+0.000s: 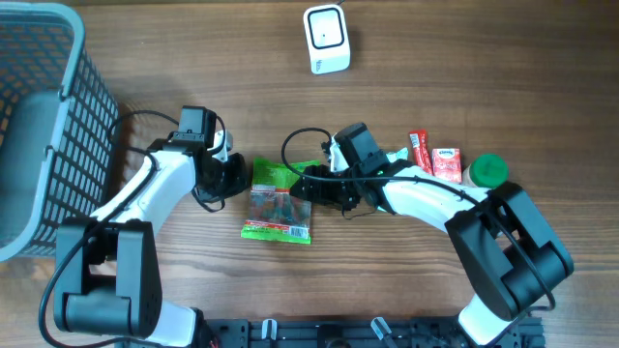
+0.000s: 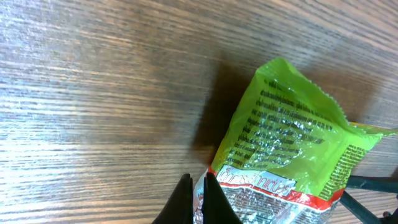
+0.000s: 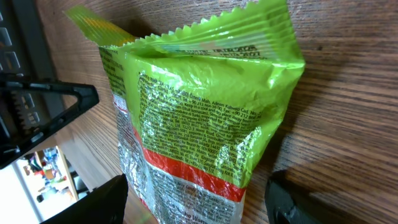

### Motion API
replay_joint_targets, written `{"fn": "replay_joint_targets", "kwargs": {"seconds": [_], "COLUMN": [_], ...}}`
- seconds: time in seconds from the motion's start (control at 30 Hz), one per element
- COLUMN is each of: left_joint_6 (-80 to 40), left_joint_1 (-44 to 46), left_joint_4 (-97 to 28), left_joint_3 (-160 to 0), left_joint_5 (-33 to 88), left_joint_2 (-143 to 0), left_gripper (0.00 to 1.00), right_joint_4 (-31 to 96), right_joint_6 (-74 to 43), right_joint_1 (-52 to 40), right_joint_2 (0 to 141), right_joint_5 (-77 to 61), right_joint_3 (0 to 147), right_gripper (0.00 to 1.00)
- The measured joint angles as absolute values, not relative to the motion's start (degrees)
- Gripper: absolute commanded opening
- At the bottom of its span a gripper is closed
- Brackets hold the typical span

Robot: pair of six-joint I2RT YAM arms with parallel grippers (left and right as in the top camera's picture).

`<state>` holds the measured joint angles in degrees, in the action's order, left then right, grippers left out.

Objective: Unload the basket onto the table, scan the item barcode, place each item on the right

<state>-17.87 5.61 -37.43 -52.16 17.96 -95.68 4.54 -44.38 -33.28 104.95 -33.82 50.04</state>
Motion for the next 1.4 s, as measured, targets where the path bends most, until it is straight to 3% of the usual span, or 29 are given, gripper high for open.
{"fn": "replay_joint_targets", "kwargs": {"seconds": [0.63, 1.0, 1.23, 1.37, 1.4], "left_joint_6": [-17.9, -17.9, -17.9, -17.9, -17.9], "left_joint_1": [8.5, 8.5, 8.5, 8.5, 8.5], "left_joint_4": [-32.8, -31.9, -31.9, -31.9, -31.9], "left_joint_3": [-47.8, -48.1, -48.2, -48.2, -48.2], "left_joint_5": [19.8, 21.7, 21.9, 22.0, 22.0], "left_joint_2": [-96.6, -98.1, -98.3, -98.3, -98.3], "left_gripper": [0.04, 0.04, 0.04, 0.04, 0.04], "right_joint_4": [4.5, 3.5, -4.6, -13.4, -14.5], "right_joint_6": [-44.4, -45.3, -47.3, -48.0, -48.0], "right_joint_1": [-33.3, -35.4, -37.9, -38.1, -38.1], "right_joint_2": [104.9, 104.9, 106.8, 110.7, 111.3], "right_joint_5": [-33.8, -31.8, -32.6, -37.4, -38.4], "right_joint_3": [50.0, 49.9, 49.0, 48.9, 48.9], "right_gripper": [0.71, 0.64, 0.63, 0.57, 0.49]}}
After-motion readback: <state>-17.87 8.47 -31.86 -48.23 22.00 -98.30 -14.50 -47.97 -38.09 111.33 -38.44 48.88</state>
